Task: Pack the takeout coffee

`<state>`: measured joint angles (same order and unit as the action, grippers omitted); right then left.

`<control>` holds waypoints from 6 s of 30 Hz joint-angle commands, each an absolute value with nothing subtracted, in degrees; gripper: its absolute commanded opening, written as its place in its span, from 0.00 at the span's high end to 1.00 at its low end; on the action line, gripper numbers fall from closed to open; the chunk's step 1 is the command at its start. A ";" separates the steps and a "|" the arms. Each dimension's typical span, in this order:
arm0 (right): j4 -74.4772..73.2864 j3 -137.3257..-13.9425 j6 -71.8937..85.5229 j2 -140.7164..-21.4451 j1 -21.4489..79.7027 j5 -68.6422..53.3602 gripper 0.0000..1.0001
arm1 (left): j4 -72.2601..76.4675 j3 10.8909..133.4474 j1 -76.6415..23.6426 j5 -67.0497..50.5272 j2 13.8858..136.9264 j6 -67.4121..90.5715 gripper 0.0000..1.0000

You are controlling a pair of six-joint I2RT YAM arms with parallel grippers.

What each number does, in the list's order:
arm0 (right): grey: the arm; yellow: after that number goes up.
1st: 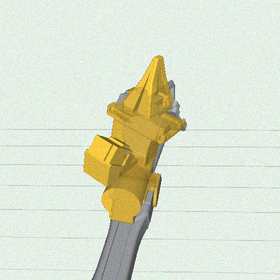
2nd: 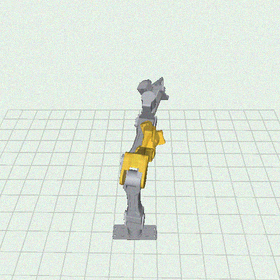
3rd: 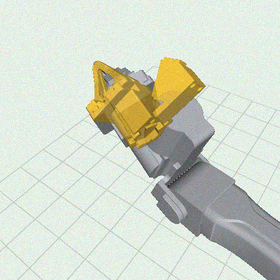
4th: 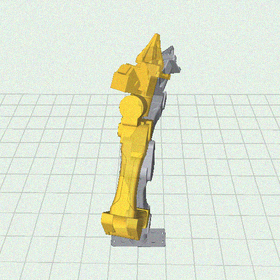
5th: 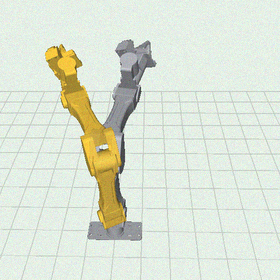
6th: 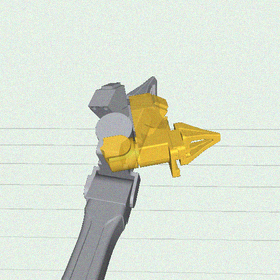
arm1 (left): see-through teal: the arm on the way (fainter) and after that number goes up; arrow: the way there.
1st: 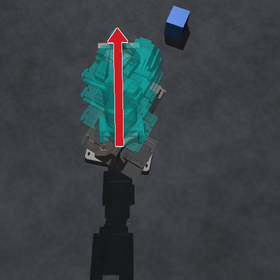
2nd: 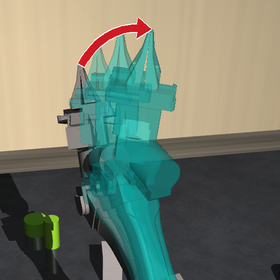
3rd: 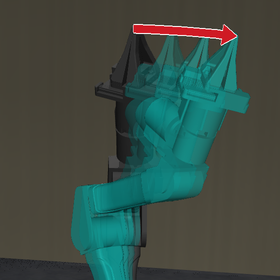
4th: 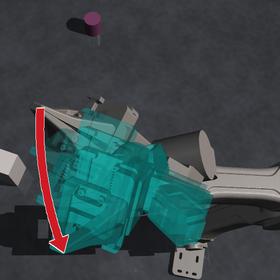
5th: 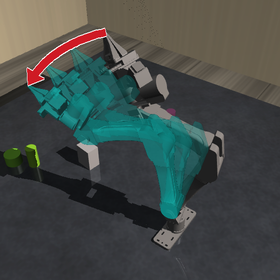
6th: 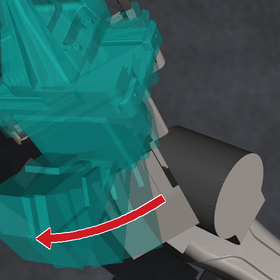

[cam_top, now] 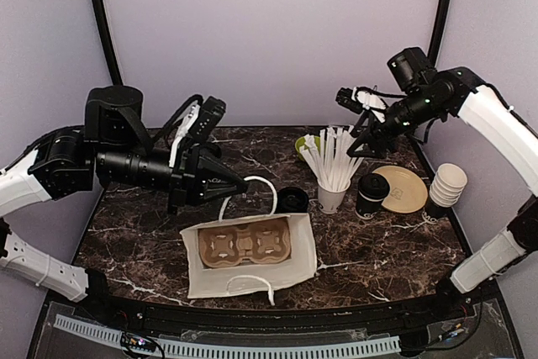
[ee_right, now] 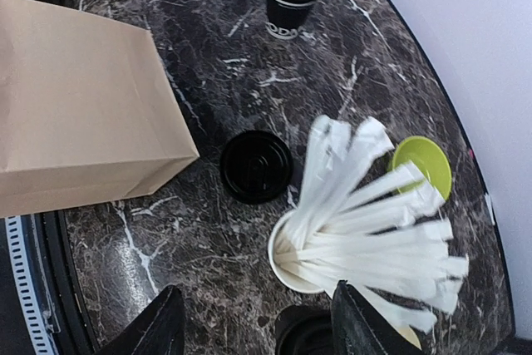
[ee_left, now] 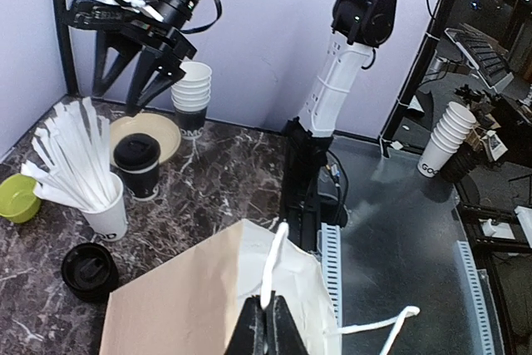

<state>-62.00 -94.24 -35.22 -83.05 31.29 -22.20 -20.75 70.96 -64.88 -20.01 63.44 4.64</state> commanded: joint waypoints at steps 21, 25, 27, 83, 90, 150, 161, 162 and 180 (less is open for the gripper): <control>-59.41 -80.26 -41.38 -87.45 6.35 -20.39 0.15 | -26.20 74.48 -54.76 -6.65 64.39 2.15 0.98; -58.14 -80.63 -39.64 -88.10 6.37 -20.90 0.16 | -26.78 73.73 -54.33 -2.01 63.66 2.59 0.90; -57.22 -81.34 -37.85 -88.43 6.29 -20.66 0.18 | -26.80 72.89 -54.26 0.89 63.23 2.70 0.83; -55.22 -71.91 -43.54 -87.73 16.59 -12.93 0.35 | -23.55 69.16 -53.69 15.53 55.72 5.36 0.14; -57.77 -72.66 -42.82 -84.46 16.61 -12.86 0.38 | -23.27 69.12 -53.69 15.26 55.72 5.01 0.14; -49.34 -71.20 -37.40 -90.15 16.52 -13.52 0.14 | -20.64 67.48 -53.62 11.93 54.61 4.75 0.15; -52.40 -71.41 -37.01 -85.06 16.85 -14.33 0.28 | -20.17 67.46 -53.62 11.71 54.76 4.38 0.15; -52.69 -71.30 -37.00 -83.99 17.09 -14.39 0.28 | -20.15 67.42 -53.57 11.78 54.80 4.26 0.15; -54.70 -61.80 -37.08 -74.09 27.69 -17.06 0.27 | -18.88 68.50 -53.59 11.65 57.71 3.18 0.15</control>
